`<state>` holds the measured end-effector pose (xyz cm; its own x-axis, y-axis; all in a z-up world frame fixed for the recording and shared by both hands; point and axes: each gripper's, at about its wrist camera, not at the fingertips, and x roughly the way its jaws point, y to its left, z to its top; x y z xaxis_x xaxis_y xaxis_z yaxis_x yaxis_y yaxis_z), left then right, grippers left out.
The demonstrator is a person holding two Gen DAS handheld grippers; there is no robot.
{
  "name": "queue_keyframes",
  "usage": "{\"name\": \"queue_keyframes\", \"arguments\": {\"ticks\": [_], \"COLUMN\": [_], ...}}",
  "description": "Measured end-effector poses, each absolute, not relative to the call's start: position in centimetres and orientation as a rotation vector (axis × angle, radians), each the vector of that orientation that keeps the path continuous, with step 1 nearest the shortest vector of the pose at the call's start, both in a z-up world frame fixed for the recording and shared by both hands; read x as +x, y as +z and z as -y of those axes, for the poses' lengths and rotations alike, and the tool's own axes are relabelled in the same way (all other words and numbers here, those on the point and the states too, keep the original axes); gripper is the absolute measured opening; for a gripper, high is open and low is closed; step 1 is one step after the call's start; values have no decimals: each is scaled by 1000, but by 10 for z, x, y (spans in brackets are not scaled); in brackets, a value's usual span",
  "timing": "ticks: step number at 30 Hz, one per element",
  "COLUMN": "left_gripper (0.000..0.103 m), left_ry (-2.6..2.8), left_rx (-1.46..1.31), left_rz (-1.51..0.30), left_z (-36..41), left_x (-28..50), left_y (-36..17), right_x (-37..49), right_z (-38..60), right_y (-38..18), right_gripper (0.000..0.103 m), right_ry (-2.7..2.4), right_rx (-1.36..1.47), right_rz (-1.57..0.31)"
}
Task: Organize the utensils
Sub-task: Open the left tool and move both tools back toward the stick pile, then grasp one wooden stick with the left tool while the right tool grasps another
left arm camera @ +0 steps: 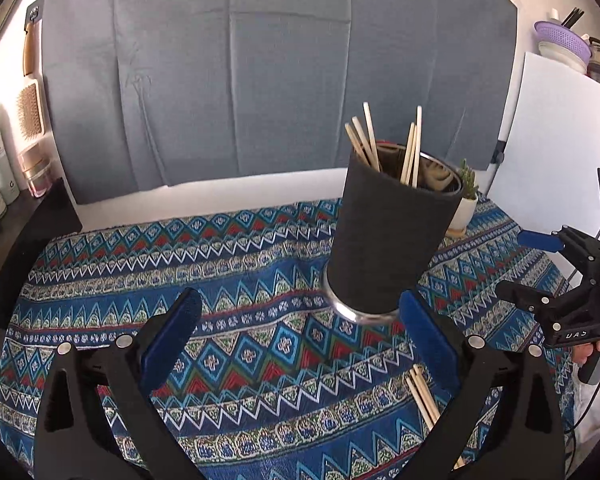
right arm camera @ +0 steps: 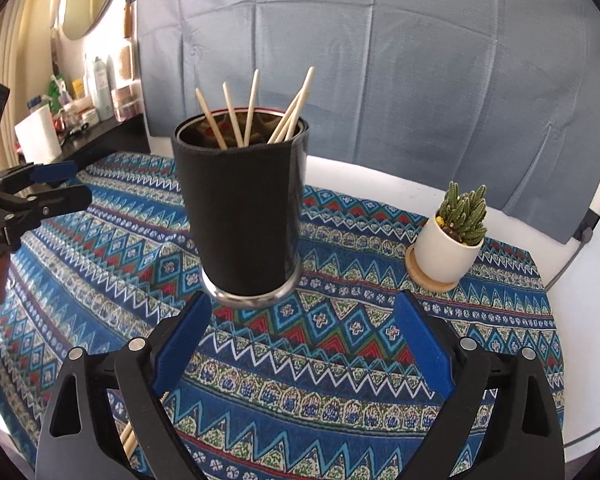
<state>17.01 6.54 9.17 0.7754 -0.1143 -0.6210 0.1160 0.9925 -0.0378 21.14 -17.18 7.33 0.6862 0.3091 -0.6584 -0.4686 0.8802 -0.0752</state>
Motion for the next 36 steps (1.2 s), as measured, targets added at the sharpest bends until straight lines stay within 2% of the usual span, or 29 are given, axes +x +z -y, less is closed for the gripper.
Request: {"name": "queue_keyframes", "arguments": {"ticks": [12,21,36], "left_gripper": [97,97,97], "left_ry": [-254,-296,-317], "left_rx": [-42,-21,97], "left_rz": [-919,-993,-1022], "left_z": [-49,-28,6], "left_x": [154,149,142], "left_y": [30,6,-15], "right_x": [152,129,135], "right_z": [134,109,145], "right_y": [18,-13,-15], "right_gripper": [89,89,90], "right_ry": [562,615,556], "right_rx": [-435,-498,-383], "right_rz": [-807,-856,-914]}}
